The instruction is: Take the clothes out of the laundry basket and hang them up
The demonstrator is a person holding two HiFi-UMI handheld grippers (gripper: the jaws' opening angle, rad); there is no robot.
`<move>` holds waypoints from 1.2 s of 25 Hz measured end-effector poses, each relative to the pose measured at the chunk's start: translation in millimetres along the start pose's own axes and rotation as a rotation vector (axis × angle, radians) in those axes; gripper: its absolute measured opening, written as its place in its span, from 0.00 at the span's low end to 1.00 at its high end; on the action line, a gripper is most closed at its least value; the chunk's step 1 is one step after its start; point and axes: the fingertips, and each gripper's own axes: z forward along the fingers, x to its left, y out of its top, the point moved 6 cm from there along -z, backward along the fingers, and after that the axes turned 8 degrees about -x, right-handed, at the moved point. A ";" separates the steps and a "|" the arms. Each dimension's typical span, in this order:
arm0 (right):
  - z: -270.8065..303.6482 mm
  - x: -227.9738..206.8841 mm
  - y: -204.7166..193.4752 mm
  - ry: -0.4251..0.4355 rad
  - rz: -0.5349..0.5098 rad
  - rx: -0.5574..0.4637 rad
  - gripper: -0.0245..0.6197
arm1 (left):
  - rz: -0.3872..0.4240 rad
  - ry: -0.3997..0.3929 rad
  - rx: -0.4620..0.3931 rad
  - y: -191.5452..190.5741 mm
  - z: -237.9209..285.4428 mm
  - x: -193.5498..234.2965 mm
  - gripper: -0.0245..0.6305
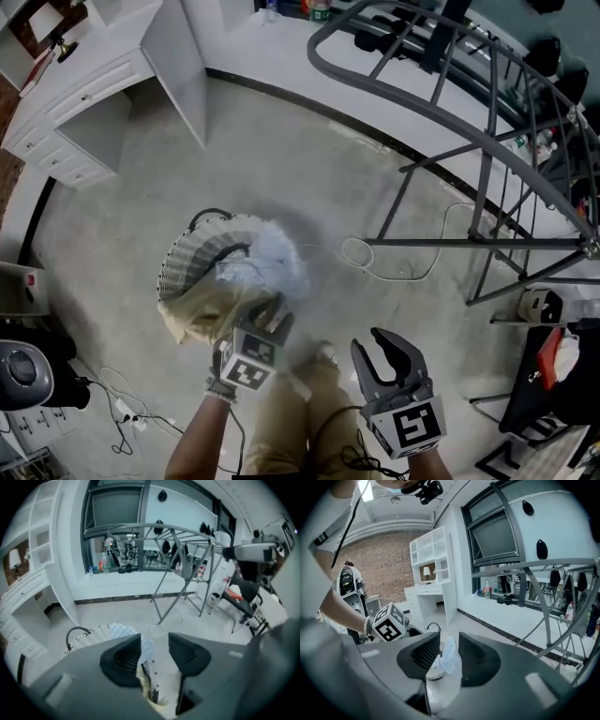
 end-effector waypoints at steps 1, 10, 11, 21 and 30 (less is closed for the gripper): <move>5.4 -6.9 -7.1 0.002 -0.002 0.006 0.21 | 0.003 -0.004 0.027 -8.6 16.0 2.8 0.30; 43.3 -43.1 -44.9 0.014 -0.086 -0.009 0.21 | -0.034 -0.013 0.225 -81.0 127.2 21.0 0.32; 45.0 -45.9 -49.6 0.014 -0.088 -0.012 0.21 | -0.034 -0.007 0.245 -88.8 135.9 20.8 0.32; 48.0 -58.0 -73.5 0.010 -0.061 0.009 0.21 | -0.029 0.048 0.289 -104.1 150.1 20.1 0.14; 31.3 -48.5 -3.3 0.064 -0.025 -0.005 0.21 | -0.034 0.151 0.169 6.6 62.9 45.3 0.04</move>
